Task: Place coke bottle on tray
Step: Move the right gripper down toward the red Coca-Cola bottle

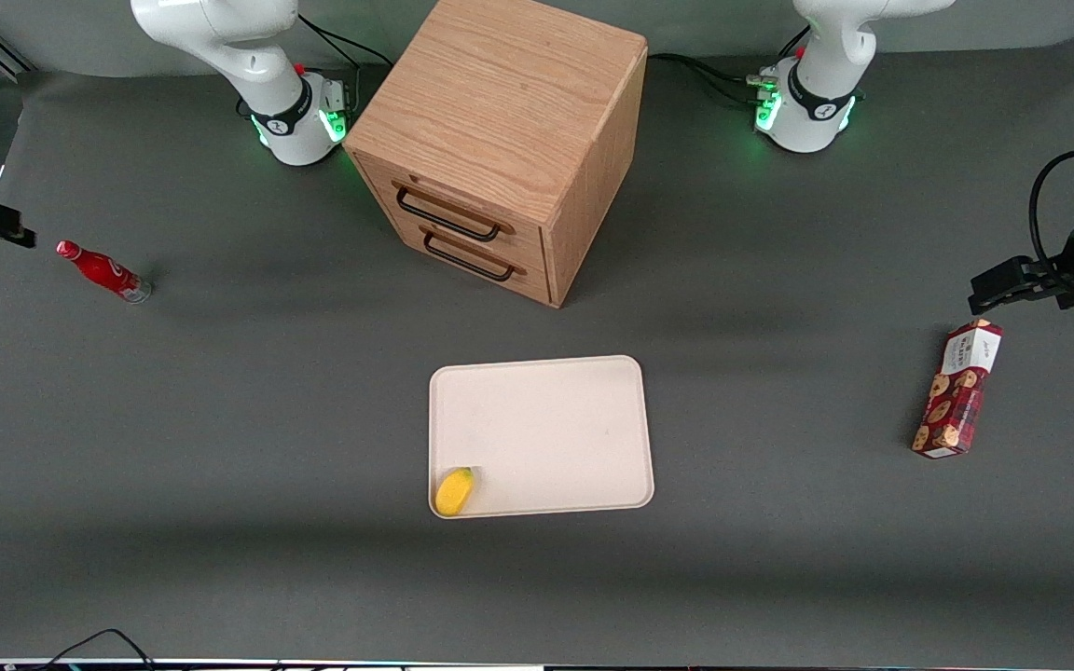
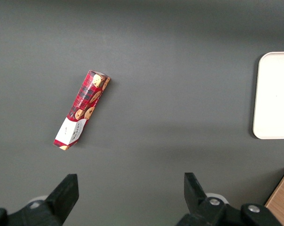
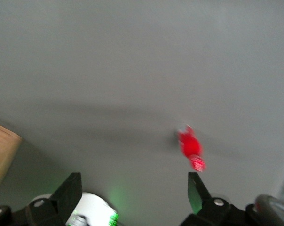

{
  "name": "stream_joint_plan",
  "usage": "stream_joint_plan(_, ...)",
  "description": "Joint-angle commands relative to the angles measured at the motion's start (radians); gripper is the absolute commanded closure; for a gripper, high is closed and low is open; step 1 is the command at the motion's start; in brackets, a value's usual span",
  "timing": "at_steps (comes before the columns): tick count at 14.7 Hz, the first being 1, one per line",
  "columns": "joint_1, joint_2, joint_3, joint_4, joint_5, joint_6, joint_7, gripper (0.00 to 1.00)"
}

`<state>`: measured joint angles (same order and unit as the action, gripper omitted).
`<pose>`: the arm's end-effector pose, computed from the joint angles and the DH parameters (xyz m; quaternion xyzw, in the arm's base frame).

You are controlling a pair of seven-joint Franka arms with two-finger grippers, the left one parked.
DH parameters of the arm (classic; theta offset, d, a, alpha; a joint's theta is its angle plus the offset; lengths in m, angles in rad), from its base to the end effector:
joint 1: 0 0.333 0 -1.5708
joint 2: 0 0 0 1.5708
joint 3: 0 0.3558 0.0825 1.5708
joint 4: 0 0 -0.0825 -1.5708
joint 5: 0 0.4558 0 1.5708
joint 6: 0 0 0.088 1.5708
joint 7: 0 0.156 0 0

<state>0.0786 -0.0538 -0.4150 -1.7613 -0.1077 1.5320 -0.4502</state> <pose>0.5466 -0.2137 0.5412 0.9932 0.0606 -0.0994 0.0053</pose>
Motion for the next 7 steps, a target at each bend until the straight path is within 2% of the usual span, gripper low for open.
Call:
stream_joint_plan(1,0.006,-0.114,-0.031,-0.241,-0.105,0.150,-0.053,0.00)
stream_joint_plan(2,0.006,-0.167,-0.057,-0.367,-0.145,0.248,-0.051,0.00)
stream_joint_plan(4,-0.006,-0.210,-0.123,-0.562,-0.165,0.429,-0.053,0.00)
stream_joint_plan(6,-0.013,-0.209,-0.166,-0.648,-0.174,0.531,-0.080,0.00)
stream_joint_plan(7,-0.013,-0.215,-0.192,-0.674,-0.202,0.559,-0.097,0.00)
